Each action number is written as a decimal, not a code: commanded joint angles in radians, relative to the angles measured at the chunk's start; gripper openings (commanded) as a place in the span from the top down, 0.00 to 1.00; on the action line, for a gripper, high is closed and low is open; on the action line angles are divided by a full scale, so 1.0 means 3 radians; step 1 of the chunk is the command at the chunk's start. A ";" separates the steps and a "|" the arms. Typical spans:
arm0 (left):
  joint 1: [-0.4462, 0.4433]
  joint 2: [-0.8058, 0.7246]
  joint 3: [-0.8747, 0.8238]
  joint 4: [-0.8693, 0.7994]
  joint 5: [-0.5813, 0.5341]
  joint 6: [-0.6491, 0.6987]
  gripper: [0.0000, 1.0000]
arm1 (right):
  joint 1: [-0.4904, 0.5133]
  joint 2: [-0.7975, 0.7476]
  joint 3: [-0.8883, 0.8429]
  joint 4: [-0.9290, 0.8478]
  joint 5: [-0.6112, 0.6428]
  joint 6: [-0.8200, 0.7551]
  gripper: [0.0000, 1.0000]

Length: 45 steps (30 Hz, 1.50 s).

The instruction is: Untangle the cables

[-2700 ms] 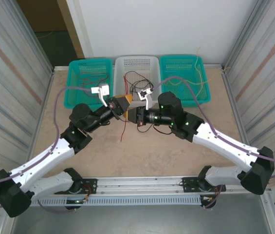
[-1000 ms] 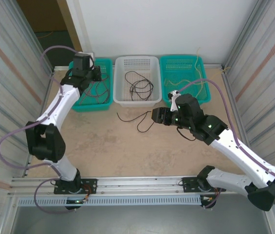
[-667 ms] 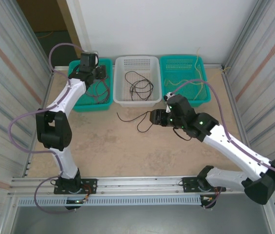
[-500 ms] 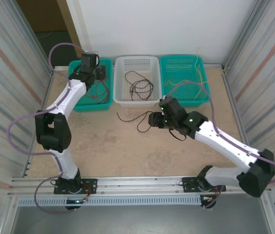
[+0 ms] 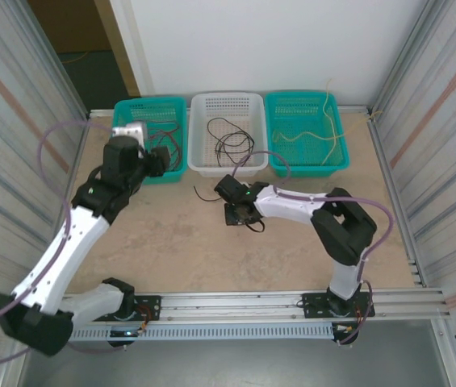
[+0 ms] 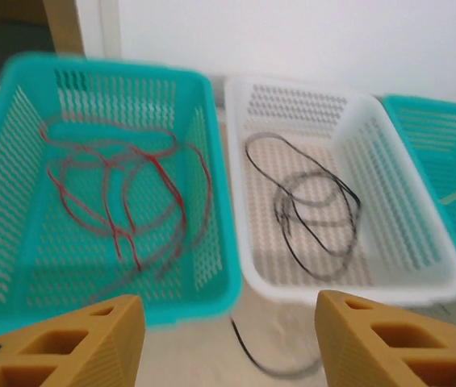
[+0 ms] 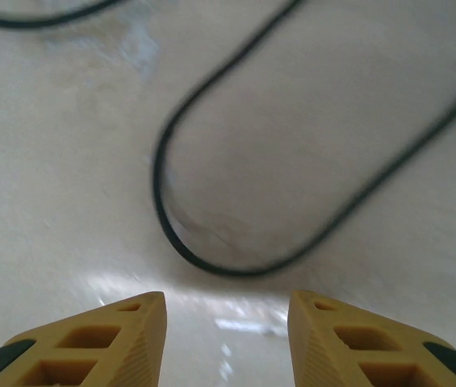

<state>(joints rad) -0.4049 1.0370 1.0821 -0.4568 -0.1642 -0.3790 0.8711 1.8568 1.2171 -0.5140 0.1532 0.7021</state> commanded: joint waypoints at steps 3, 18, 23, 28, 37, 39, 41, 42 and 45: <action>-0.0091 -0.0432 -0.0521 -0.0221 0.0508 -0.0704 0.45 | -0.0004 0.0401 0.0436 -0.0199 -0.0031 -0.0259 0.59; -0.0096 -0.0589 -0.0493 -0.0302 0.0659 -0.0793 0.46 | 0.0123 0.0133 0.0112 -0.0231 -0.0102 -0.0188 1.00; -0.0099 -0.0533 -0.0591 0.0122 0.1360 -0.1009 0.42 | 0.0256 -0.0784 -0.0316 0.0170 -0.0156 -0.0381 1.00; -0.0234 -0.0673 -0.1048 0.1215 0.1938 -0.1408 0.38 | 0.0120 -0.1656 -0.0568 0.0515 -0.0475 -0.0347 1.00; -0.0481 -0.0370 -0.0962 0.2103 0.2331 -0.1892 0.34 | -0.0061 -0.2529 -0.0580 0.0903 -0.1627 -0.0779 1.00; -0.0526 -0.0268 -0.0865 0.2079 0.2301 -0.1961 0.35 | -0.0061 -0.2563 -0.0523 0.0832 -0.1668 -0.0885 1.00; -0.0537 -0.0184 -0.0817 0.2076 0.2265 -0.2071 0.35 | -0.0061 -0.2571 -0.0490 0.0809 -0.1723 -0.0943 1.00; -0.0541 -0.0148 -0.0809 0.2089 0.2253 -0.2119 0.35 | -0.0051 -0.2560 -0.0470 0.0797 -0.1747 -0.0958 1.00; -0.0586 -0.0015 -0.0712 0.1921 0.2236 -0.2059 0.36 | 0.0025 -0.2497 -0.0405 0.0740 -0.1768 -0.1046 1.00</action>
<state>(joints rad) -0.5678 1.0115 0.8211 0.1169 0.4885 -0.9741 0.8665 1.1000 1.0485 -0.2775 -0.3305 0.4530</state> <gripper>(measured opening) 0.645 0.060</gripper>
